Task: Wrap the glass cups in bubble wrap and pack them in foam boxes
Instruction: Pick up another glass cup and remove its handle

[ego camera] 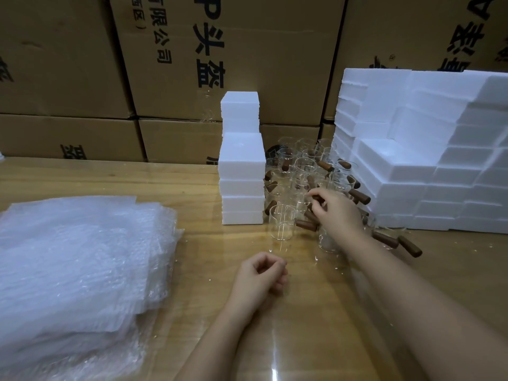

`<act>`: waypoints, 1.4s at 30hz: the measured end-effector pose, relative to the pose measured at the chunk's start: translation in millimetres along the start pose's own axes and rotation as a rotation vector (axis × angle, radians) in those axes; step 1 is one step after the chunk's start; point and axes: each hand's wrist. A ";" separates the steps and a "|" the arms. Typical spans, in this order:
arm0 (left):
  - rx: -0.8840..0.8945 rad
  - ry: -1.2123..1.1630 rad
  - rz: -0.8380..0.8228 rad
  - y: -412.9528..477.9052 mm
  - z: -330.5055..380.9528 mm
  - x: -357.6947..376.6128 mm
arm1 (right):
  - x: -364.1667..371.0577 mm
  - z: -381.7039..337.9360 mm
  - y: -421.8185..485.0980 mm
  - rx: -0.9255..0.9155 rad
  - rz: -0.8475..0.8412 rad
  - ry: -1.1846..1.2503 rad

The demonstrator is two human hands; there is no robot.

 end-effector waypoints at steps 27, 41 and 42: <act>0.131 -0.182 0.006 5.9 -2.0 -8.5 | 25.4 -45.6 -97.5 0.227 0.274 1.214; 0.213 -0.182 0.067 8.6 -4.8 -4.5 | 31.5 -50.5 -95.9 0.303 -0.048 1.204; 0.218 -0.177 0.068 9.0 -5.5 -4.1 | 31.3 -50.4 -95.9 0.307 -0.038 1.205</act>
Point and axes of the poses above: each hand's wrist, its own y-axis towards the middle knuckle, its own x-axis out of the palm, z = x × y, and after that the axes turned 10 degrees about -x, right-handed
